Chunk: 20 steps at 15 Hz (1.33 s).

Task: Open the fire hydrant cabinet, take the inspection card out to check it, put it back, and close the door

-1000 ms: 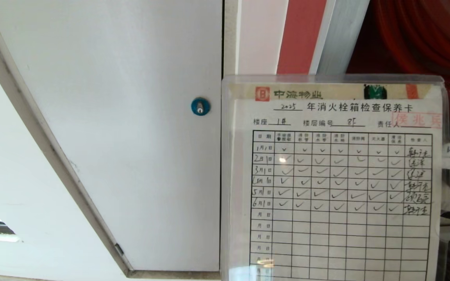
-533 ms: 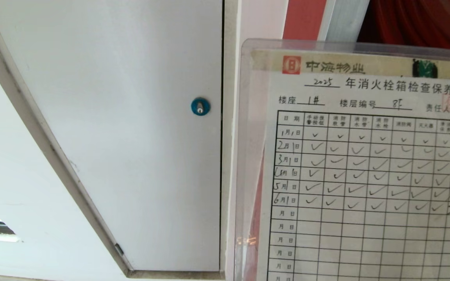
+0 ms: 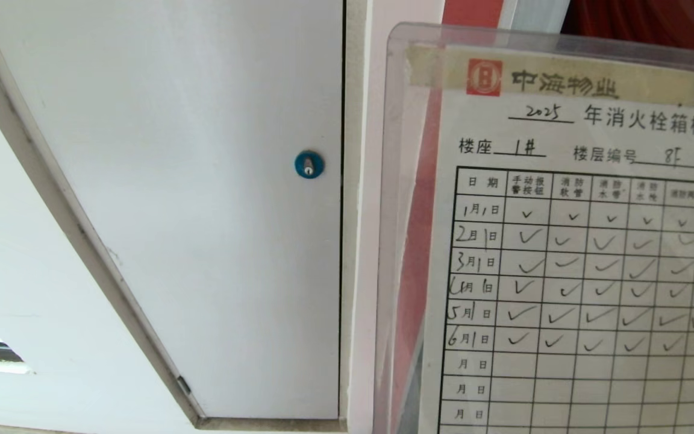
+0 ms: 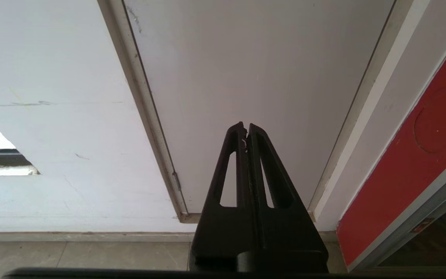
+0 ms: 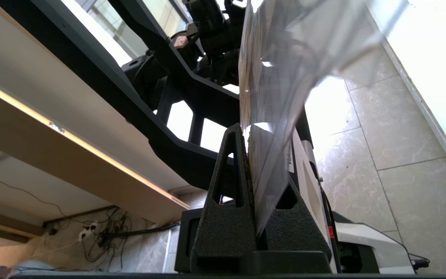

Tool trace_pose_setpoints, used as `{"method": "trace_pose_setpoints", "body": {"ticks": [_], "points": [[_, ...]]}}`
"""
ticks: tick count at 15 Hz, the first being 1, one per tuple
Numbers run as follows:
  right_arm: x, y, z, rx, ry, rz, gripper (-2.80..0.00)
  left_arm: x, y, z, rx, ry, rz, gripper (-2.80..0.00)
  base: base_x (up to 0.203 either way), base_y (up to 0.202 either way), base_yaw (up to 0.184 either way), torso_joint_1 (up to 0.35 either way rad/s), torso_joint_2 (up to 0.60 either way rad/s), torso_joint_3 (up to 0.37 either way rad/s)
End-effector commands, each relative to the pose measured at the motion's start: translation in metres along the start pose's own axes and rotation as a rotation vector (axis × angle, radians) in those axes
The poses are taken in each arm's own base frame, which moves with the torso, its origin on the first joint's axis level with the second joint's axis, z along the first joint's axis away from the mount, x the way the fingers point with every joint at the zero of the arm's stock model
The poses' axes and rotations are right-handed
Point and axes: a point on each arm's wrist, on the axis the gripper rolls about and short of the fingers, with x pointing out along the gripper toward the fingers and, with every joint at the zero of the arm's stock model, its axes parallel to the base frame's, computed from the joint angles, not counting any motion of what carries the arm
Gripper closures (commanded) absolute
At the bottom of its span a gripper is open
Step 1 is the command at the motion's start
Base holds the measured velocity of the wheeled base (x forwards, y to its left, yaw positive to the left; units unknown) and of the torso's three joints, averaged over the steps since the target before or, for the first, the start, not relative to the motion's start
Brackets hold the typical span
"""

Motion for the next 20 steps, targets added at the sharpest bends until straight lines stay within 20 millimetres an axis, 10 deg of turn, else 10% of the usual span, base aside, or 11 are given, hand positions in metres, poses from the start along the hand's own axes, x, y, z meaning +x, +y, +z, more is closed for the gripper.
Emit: {"method": "trace_pose_setpoints", "body": {"ticks": [1, 20], "points": [[0.000, 0.001, 0.000, -0.002, -0.001, 0.006, 0.00, 0.000, 0.000, 0.000, 0.000, 0.001, 0.000, 0.00, 0.000, 0.000, 0.000, 0.000, 0.00, 0.000], [-0.018, 0.021, -0.002, -0.016, -0.049, -0.132, 0.00, 0.000, 0.000, 0.000, 0.000, 0.001, 0.000, 0.00, 0.000, 0.000, 0.000, 0.000, 0.00, 0.000]]}}
